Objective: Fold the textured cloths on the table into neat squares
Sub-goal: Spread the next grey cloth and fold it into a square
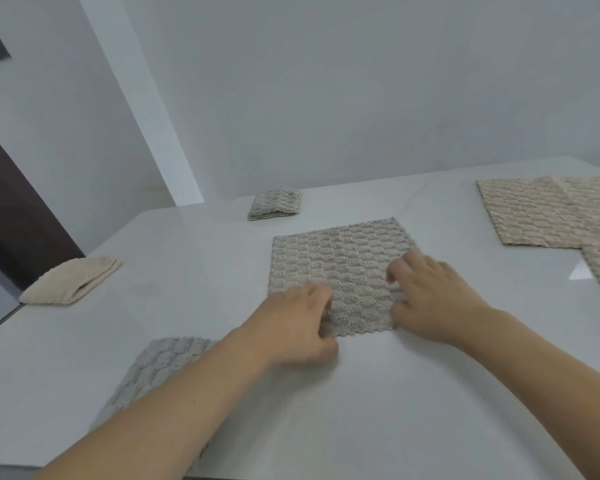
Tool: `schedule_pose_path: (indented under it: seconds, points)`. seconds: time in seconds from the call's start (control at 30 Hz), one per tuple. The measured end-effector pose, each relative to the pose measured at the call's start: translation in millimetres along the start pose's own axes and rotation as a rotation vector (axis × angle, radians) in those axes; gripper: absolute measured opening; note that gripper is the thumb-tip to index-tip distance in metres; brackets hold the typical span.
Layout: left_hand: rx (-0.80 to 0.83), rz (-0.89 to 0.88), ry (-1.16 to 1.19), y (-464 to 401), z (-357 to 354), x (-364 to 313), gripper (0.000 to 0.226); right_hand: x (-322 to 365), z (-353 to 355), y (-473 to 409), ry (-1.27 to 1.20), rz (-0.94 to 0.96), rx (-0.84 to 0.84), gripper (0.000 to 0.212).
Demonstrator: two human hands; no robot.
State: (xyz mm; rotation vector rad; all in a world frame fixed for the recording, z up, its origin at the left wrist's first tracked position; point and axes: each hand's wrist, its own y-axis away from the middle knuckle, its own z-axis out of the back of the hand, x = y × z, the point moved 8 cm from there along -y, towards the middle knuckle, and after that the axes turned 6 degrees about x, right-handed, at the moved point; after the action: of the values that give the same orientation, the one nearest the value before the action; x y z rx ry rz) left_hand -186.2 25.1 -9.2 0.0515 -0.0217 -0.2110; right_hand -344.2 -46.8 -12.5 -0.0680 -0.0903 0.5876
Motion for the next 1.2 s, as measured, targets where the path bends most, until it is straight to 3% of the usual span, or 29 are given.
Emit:
schedule_pose_path:
  seconds: [0.1, 0.23, 0.4, 0.53, 0.7, 0.77, 1.0, 1.2]
  points:
    - [0.062, -0.047, -0.078, 0.6, -4.0, -7.4, 0.017, 20.0, -15.5, 5.4, -0.068, 0.093, 0.203, 0.04]
    - [0.078, -0.04, -0.143, -10.3, -2.5, -7.6, 0.006, 15.4, -9.4, 7.3, -0.034, 0.104, 0.22, 0.036]
    - [0.104, 0.091, 0.153, -17.2, -3.7, 10.5, 0.015, 5.1, -6.7, 10.9, 0.055, 0.077, 0.281, 0.033]
    - [0.056, 0.142, 0.259, -17.5, 7.8, 26.6, 0.018, -20.1, 11.5, 1.7, -0.079, -0.083, 0.197, 0.018]
    - [-0.093, 0.225, 0.294, -23.7, 30.3, 54.5, 0.017, -65.2, 27.2, -17.8, -0.722, -0.288, -0.043, 0.007]
    - [-0.123, 0.244, 0.278, -31.4, 35.0, 64.6, 0.016, -75.9, 25.0, -27.0, -0.858, -0.319, -0.082, 0.017]
    - [-0.326, 0.286, 0.12, -87.2, 44.5, 103.0, 0.02, -92.4, 7.1, -84.2, -0.768, -0.406, -0.187, 0.024]
    - [-0.322, 0.389, 0.317, -142.1, 21.9, 135.6, 0.019, -109.2, -6.7, -132.5, -0.633, -0.5, -0.248, 0.016]
